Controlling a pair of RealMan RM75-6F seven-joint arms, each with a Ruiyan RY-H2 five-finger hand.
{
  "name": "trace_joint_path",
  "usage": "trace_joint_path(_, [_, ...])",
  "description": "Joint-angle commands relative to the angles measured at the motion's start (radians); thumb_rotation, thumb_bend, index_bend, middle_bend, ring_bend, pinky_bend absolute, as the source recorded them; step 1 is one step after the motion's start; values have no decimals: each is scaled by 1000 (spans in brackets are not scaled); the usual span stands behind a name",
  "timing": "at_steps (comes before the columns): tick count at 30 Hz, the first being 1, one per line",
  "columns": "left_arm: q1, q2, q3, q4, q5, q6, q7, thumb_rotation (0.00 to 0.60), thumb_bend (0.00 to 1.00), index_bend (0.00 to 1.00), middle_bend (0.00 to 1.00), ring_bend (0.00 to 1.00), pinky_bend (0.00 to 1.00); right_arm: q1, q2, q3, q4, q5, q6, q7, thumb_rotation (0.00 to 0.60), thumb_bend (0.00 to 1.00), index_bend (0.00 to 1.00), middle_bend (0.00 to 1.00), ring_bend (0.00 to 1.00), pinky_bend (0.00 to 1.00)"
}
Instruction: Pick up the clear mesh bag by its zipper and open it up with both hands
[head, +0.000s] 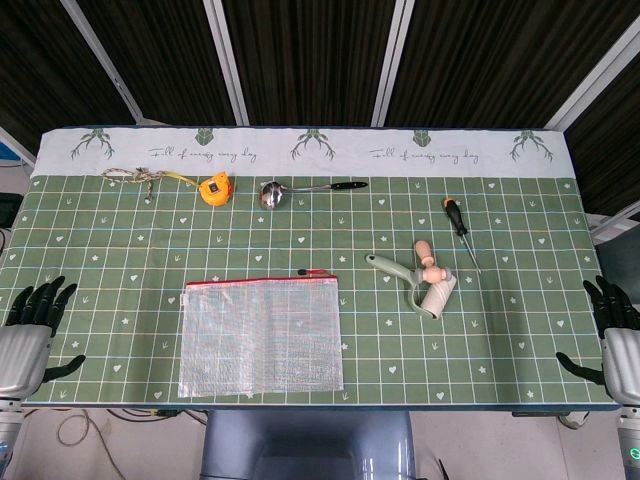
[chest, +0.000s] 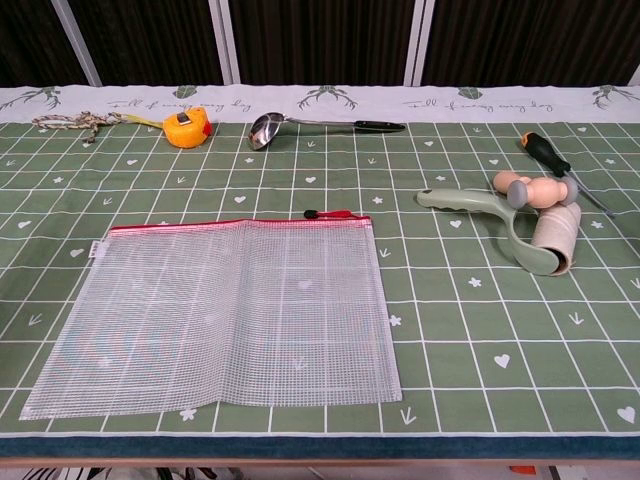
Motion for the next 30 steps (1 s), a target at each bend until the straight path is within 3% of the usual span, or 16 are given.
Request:
trace_joint_path(1, [0,0,0,0,0,0,0,600,25,0,0,0,0,0,0,0,-1,0,0,0,600,129,0,0,0,197])
trace_joint_path(13, [-4,-1,-3,-3,-11,-9,5,600,25,0,0,0,0,0,-2,0,-8,3,-2,-6,600,129,0,0,0,197])
trace_joint_path(19, [-31,14,-24,-74,-53,-55,31,600,35,0,0,0,0,6,-10,1,-8,12,-16,-13,600,130,0,0,0,197])
trace_joint_path(25, [-129,19,-118,-194,-153,-140,135,600,81,2,0,0,0,12,-16,0,-10,11,-24,-14,600,135,0,0,0,197])
trace_joint_path(30, [-265,-17,-230,-256,-326,-249,262,600,96,76,0,0,0,12,-16,6,-16,29,-31,-5,600,138,0,0,0,197])
